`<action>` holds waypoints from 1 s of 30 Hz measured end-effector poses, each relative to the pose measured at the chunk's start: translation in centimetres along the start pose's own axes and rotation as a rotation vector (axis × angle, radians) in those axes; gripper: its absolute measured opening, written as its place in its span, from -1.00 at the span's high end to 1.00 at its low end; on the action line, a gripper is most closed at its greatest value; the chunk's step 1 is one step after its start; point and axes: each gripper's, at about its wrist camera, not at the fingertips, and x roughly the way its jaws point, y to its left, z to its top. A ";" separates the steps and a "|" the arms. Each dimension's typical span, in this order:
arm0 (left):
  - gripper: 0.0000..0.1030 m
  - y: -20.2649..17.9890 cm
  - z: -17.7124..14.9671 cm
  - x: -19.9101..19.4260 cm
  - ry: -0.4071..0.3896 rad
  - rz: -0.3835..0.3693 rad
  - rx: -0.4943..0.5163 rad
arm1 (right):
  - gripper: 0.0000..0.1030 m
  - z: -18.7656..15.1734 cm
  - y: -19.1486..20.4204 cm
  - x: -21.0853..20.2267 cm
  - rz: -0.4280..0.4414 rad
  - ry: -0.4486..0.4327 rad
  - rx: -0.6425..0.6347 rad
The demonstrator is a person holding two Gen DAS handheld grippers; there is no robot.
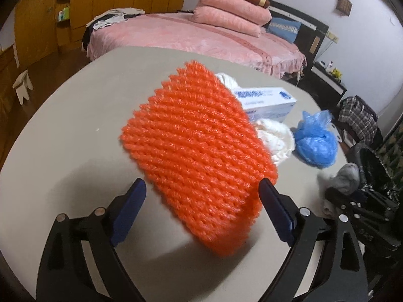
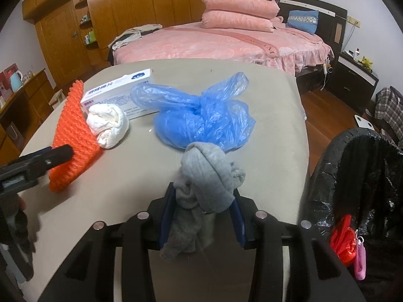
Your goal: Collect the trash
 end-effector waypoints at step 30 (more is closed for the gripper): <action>0.48 -3.5 -2.4 -6.3 -0.113 -0.059 0.070 | 0.24 0.7 1.7 -4.7 0.103 -0.089 -0.030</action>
